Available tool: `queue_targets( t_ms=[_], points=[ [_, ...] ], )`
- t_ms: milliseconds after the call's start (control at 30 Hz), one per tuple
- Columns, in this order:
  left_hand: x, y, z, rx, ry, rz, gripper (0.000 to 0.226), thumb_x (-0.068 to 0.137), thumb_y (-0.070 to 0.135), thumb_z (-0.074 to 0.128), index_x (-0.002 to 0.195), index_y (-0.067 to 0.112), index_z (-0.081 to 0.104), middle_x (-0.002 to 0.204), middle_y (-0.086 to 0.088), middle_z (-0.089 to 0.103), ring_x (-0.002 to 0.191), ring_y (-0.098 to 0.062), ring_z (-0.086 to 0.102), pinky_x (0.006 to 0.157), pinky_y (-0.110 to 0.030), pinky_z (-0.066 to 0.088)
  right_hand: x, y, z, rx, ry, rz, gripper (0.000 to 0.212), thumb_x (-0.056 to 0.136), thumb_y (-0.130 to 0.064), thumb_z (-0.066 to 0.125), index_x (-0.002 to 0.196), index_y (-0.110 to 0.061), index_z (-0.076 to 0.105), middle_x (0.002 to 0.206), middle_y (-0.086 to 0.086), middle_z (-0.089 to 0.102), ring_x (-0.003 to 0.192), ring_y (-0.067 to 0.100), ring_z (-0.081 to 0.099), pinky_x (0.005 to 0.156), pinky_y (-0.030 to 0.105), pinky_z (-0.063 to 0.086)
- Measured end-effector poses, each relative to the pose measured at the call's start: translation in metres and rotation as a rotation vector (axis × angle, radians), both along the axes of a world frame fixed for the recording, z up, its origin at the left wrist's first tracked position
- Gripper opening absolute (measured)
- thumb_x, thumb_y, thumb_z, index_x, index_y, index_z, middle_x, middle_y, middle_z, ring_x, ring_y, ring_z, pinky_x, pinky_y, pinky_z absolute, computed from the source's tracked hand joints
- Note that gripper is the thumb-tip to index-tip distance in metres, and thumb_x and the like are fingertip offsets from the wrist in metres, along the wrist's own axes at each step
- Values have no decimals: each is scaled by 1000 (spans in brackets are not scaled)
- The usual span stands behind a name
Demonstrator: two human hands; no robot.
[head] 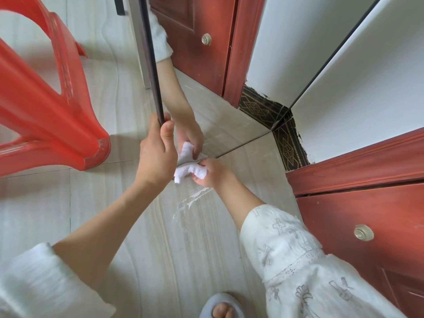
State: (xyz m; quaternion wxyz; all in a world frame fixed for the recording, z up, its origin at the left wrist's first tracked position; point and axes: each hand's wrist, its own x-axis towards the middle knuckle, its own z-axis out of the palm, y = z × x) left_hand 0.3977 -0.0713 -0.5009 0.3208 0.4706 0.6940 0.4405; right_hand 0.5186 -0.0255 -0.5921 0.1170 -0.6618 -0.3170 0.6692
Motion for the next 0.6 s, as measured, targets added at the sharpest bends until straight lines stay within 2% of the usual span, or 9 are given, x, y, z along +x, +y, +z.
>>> queue_targets(
  t_ms=[67,133,200,267,367,433,500,533,600],
  points=[
    [-1,0,1,5,3,-9,35,100,30,23,115,6,45,91,-18,56,72,-11,54,59,-12,31,14,15,3,-3,29,-192,43,90,-16,50,131,-2,49,125,7,57,87,13,66,62,10,38],
    [-1,0,2,4,3,-24,34,100,29,23,113,6,44,69,-3,48,58,2,47,55,-9,33,34,32,14,-3,71,-400,23,90,-14,49,110,-3,55,87,11,64,76,19,63,48,12,39],
    [0,0,1,-5,1,-27,31,100,29,23,112,8,44,61,8,36,50,7,43,53,-6,33,53,45,27,17,78,-566,14,92,-9,37,98,-7,50,63,9,56,54,18,55,37,13,39],
    [0,1,0,-11,5,-25,31,100,29,23,111,8,44,61,9,36,50,9,42,53,-6,33,61,52,31,10,122,-712,18,90,-7,34,95,-10,51,66,8,53,56,16,51,37,12,41],
    [2,0,3,-11,17,-19,32,100,26,24,110,3,44,61,4,39,49,8,44,52,-10,32,54,41,28,-103,156,-700,16,90,-9,39,81,-13,51,72,5,53,59,14,51,36,12,43],
    [3,0,5,-4,14,-16,33,100,26,24,110,1,44,76,-16,52,55,6,50,52,-13,31,42,23,20,-156,155,-623,11,92,-13,44,82,-12,49,79,5,51,66,15,53,45,19,51],
    [2,0,4,-2,7,-13,34,100,28,24,112,3,44,97,-25,57,74,-9,59,56,-19,31,17,6,11,-233,204,-555,6,94,-13,42,98,-10,46,86,7,49,73,17,53,59,25,53],
    [1,0,3,-2,10,-12,34,100,28,24,114,4,44,94,-20,59,76,-16,58,59,-23,30,3,0,9,-275,233,-522,11,96,-11,39,105,-11,44,92,9,51,78,18,53,61,25,50],
    [1,-1,2,-4,20,-15,34,100,28,25,116,5,44,75,3,52,64,-7,48,57,-22,27,-13,0,1,-311,244,-481,23,97,-10,36,118,-12,45,121,13,54,86,19,54,60,25,46]
  ],
)
